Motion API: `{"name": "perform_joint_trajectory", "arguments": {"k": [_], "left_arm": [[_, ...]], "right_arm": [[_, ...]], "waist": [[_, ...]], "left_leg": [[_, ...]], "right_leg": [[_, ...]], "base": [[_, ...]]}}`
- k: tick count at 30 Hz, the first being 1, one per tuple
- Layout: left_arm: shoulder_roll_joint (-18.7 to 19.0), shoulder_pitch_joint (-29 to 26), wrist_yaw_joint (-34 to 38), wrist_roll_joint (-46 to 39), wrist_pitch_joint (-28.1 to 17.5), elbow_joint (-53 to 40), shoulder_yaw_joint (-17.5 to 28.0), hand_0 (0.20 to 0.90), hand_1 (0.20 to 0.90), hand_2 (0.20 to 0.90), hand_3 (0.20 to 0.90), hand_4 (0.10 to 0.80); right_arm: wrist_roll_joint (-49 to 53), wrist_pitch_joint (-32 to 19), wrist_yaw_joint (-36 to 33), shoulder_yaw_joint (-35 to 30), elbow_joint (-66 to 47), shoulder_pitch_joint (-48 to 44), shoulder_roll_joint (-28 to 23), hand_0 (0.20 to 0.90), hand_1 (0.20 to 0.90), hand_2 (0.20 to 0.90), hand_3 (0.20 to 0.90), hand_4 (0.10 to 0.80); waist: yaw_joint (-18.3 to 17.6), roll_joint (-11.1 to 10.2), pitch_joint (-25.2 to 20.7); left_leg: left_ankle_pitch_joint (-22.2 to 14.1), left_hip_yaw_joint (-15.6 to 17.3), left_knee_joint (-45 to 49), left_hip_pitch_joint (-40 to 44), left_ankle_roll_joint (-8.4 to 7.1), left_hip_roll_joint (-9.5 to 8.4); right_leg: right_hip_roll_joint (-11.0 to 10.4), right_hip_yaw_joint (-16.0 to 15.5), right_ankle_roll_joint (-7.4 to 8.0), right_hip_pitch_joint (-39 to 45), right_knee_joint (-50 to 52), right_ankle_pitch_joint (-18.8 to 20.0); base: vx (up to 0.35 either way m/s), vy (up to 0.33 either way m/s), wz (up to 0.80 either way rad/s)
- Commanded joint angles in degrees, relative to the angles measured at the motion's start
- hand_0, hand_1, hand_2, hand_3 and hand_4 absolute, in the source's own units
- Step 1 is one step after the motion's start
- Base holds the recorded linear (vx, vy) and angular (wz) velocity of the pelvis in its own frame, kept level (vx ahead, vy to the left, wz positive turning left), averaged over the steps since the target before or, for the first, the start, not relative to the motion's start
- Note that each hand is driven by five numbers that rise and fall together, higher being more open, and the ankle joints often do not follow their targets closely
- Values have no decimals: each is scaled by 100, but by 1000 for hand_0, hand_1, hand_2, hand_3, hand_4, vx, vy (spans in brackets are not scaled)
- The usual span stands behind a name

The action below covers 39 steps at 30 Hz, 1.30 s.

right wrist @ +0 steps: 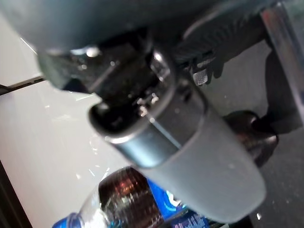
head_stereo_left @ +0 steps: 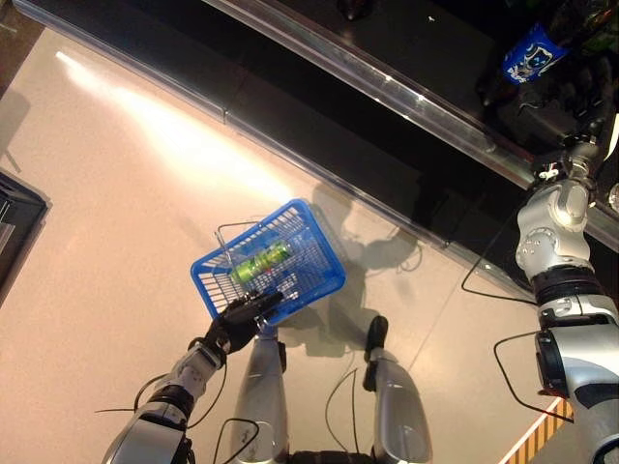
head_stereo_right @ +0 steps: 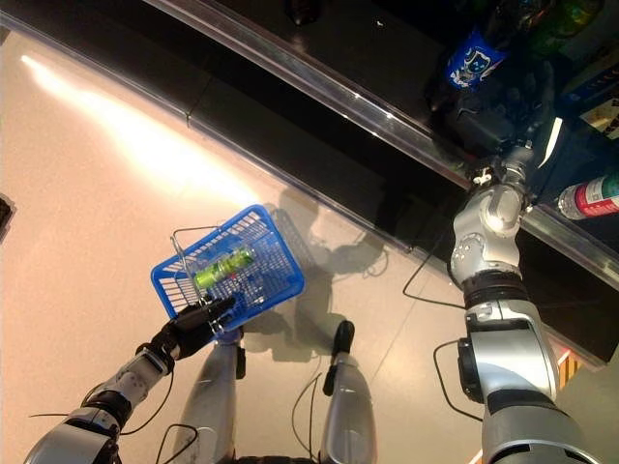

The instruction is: Pick up the drink and place into the basket.

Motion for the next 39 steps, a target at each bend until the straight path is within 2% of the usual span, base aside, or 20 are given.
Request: {"name": "perform_joint_trajectory", "arguments": {"k": [1, 20, 39], "left_arm": [[80, 445, -566, 76, 194, -269, -280, 300, 300, 300, 200, 100], [184, 449, -612, 116, 253, -290, -345, 300, 300, 300, 200, 100], [313, 465, -683, 41, 313, -363, -333, 300, 300, 300, 200, 100]], "right_arm": [[201, -355, 140, 85, -213, -786, -876, 900, 900, 900, 900, 800], [112, -76, 275, 474, -104, -1375, -960, 900, 900, 900, 900, 800], [-135, 324, 113, 1040, 470, -2053, -1127, 900, 900, 900, 900, 800]], "waist": [[121, 12, -126], [224, -12, -131], [325, 88, -118]], "left_leg": [[-768, 45, 733, 122, 168, 207], [-729, -7, 662, 115, 184, 178], [-711, -46, 660, 52, 193, 112]], "right_leg": [[-158, -117, -298, -240, -44, 446], [-146, -154, -296, -275, -14, 439], [-262, -189, -261, -377, 58, 439]], "base": [[0, 0, 0], [0, 0, 0], [0, 0, 0]]}}
